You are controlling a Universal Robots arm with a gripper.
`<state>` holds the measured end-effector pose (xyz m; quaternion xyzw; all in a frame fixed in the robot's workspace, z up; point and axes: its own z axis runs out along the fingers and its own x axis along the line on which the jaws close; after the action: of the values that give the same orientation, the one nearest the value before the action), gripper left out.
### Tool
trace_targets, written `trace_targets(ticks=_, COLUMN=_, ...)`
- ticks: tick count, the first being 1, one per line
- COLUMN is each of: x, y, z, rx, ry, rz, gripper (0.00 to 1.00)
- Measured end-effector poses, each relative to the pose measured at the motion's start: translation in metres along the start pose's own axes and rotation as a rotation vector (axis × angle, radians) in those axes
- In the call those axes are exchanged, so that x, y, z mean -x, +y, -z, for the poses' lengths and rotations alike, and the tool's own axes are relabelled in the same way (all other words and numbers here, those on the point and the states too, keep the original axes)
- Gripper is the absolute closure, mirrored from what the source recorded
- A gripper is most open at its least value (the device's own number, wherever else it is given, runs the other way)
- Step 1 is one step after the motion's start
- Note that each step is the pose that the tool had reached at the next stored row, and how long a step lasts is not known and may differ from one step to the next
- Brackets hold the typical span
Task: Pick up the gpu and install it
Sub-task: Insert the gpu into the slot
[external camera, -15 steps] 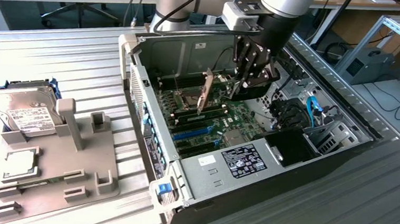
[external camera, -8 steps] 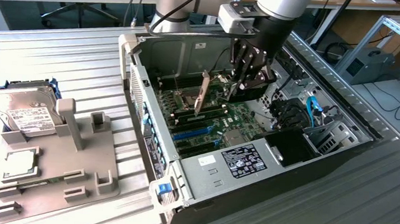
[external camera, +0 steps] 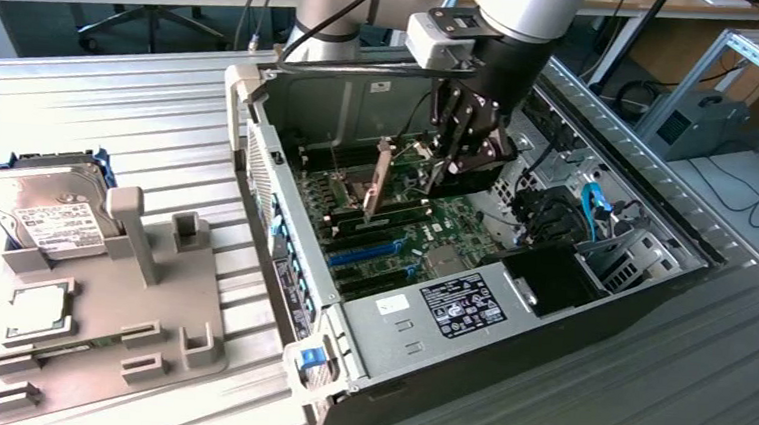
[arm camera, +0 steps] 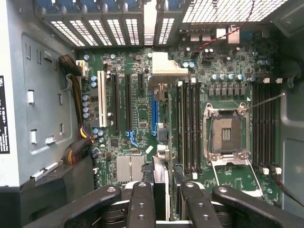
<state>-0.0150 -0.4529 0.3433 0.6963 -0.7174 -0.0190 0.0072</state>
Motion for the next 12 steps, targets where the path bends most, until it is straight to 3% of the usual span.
trace_targets(ticks=12, x=-0.0004, y=0.0100, z=-0.0052, rx=0.0000, ry=0.0000, rz=0.000, gripper=0.73)
